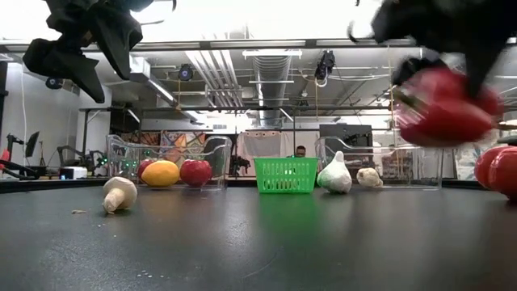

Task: Sort produce into baskets
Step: Put the red bell pepper into the right transparent bin

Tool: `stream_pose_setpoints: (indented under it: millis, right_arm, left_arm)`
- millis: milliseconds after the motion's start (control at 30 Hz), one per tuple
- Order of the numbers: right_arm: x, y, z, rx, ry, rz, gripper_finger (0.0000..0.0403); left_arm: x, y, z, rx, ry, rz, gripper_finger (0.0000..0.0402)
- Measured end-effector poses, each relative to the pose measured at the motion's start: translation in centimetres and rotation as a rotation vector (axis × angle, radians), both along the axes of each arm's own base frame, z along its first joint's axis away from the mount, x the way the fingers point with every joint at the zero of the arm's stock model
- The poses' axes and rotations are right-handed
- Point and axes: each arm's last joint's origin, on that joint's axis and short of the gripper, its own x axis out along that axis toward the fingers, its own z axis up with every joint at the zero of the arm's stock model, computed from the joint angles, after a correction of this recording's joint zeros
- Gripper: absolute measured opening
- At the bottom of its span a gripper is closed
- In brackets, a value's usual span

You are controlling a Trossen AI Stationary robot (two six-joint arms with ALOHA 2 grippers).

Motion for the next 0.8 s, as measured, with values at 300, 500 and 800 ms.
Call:
stream_pose_setpoints:
  millis: [300,500,800]
  right_arm:
    - [2.9,-8.6,8.4,-0.013,-0.209,-0.385,0.0310]
    - [0.4,-17.2,10.7,-0.113,-0.180,-0.722,0.0310]
    - [-4.9,-25.5,8.0,-0.097,0.099,-1.105,0.0312]
  left_arm:
    - [0.1,0.0,0.1,-0.004,-0.012,0.000,0.0229]
    - [0.1,0.0,0.1,-0.005,-0.016,0.001,0.0229]
    - [0.2,0.0,0.1,-0.005,-0.018,0.001,0.0229]
